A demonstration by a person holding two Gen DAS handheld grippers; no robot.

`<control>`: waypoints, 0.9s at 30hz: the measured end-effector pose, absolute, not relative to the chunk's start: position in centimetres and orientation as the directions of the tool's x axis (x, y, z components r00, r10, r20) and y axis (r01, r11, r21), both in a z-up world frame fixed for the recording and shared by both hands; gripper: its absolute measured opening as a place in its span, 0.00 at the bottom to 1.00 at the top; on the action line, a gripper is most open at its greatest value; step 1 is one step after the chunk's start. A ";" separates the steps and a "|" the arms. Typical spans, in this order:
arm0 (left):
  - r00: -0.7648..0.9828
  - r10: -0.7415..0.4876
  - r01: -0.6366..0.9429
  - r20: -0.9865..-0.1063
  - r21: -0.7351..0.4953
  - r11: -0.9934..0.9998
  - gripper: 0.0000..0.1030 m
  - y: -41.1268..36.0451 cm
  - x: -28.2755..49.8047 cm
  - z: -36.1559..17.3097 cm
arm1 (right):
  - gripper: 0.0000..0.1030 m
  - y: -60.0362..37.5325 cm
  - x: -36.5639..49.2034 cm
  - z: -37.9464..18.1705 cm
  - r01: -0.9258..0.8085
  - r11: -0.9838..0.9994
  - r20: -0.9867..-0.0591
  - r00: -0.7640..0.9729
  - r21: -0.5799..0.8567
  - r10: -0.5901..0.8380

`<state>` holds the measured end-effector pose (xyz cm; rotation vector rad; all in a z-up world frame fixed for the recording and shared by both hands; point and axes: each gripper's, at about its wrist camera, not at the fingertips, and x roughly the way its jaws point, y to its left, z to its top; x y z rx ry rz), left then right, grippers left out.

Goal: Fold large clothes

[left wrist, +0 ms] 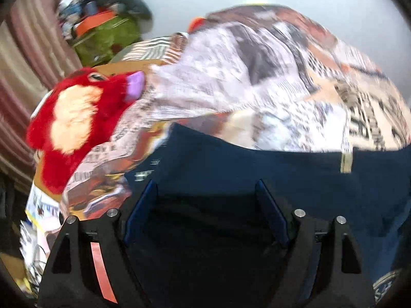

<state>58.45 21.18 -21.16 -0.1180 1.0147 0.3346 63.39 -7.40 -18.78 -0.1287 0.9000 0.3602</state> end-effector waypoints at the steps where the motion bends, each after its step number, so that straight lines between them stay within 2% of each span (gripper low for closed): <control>1: 0.497 0.200 -0.326 -0.844 0.032 0.945 0.77 21.7 57.8 -20.7 | 0.16 -7.5 63.3 -18.6 -0.362 0.932 -0.779 0.576 0.028 0.247; 6: 0.545 0.152 -0.283 -0.824 -0.011 0.959 0.77 22.5 53.1 -18.1 | 0.16 -8.2 60.7 -16.3 -0.418 0.908 -0.737 0.609 0.016 0.293; 12: 0.573 0.038 -0.215 -0.818 -0.106 0.971 0.78 22.2 46.0 -16.8 | 0.16 -7.4 56.4 -14.3 -0.519 0.836 -0.753 0.474 0.181 0.457; 16: 0.544 -0.057 -0.252 -0.837 -0.228 0.941 0.78 22.9 42.5 -18.9 | 0.16 -5.4 54.4 -17.5 -0.560 0.801 -0.839 0.315 0.214 0.444; 19: 0.497 -0.135 -0.306 -0.857 -0.318 0.897 0.78 23.2 40.5 -21.8 | 0.18 -3.6 54.3 -23.6 -0.567 0.808 -0.930 0.185 0.162 0.317; 22: 0.469 -0.188 -0.363 -0.863 -0.383 0.850 0.78 23.3 39.4 -24.6 | 0.19 -3.8 53.9 -24.8 -0.559 0.816 -0.915 0.234 0.151 0.329; 27: 0.478 -0.350 -0.392 -0.805 -0.552 0.735 0.78 22.4 39.8 -27.7 | 0.19 -3.8 55.2 -24.4 -0.542 0.816 -0.932 0.150 0.201 0.329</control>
